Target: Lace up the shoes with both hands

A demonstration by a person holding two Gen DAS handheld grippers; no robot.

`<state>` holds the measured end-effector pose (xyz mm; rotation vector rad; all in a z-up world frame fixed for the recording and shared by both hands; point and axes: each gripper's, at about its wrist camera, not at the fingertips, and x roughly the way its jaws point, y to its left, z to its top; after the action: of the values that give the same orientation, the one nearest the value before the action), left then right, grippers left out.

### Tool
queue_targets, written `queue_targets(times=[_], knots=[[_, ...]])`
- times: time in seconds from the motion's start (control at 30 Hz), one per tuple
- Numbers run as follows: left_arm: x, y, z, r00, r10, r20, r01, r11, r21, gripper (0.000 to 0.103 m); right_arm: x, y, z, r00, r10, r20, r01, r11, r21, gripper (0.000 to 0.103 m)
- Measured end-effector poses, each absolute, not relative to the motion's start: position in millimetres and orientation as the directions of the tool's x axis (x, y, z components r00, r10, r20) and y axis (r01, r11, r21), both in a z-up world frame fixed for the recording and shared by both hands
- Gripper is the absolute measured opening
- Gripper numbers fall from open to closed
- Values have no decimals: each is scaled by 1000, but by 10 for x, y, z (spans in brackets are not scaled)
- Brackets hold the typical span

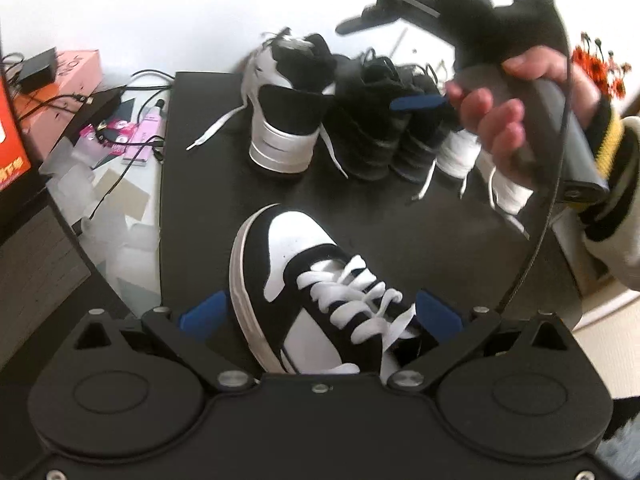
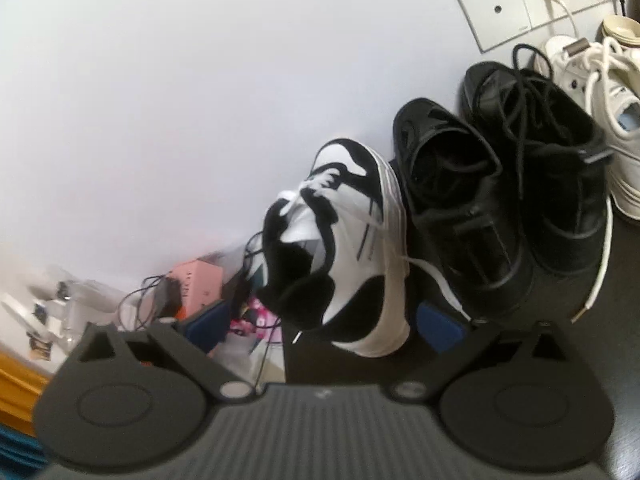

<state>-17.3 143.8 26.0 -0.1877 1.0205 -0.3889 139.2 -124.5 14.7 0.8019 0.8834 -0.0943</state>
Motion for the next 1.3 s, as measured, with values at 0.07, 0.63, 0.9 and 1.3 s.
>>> queue_targets(times=[0.07, 0.63, 0.9, 1.3], knots=[[-183, 1462, 249, 464, -398, -791, 214, 917, -336, 103, 1500, -1239, 105, 639, 204, -742, 416, 720, 556, 99], [-217, 1600, 108, 444, -392, -806, 158, 920, -360, 103, 2189, -1079, -222, 471, 129, -873, 423, 835, 352, 55], [-266, 1574, 80, 432, -386, -815, 150, 922, -357, 103, 1977, -1067, -20, 410, 57, -910, 285, 940, 187, 24], [-226, 1489, 19, 417, -347, -840, 94, 936, -340, 103, 727, -1500, 41, 334, 122, -934, 191, 962, 194, 23]])
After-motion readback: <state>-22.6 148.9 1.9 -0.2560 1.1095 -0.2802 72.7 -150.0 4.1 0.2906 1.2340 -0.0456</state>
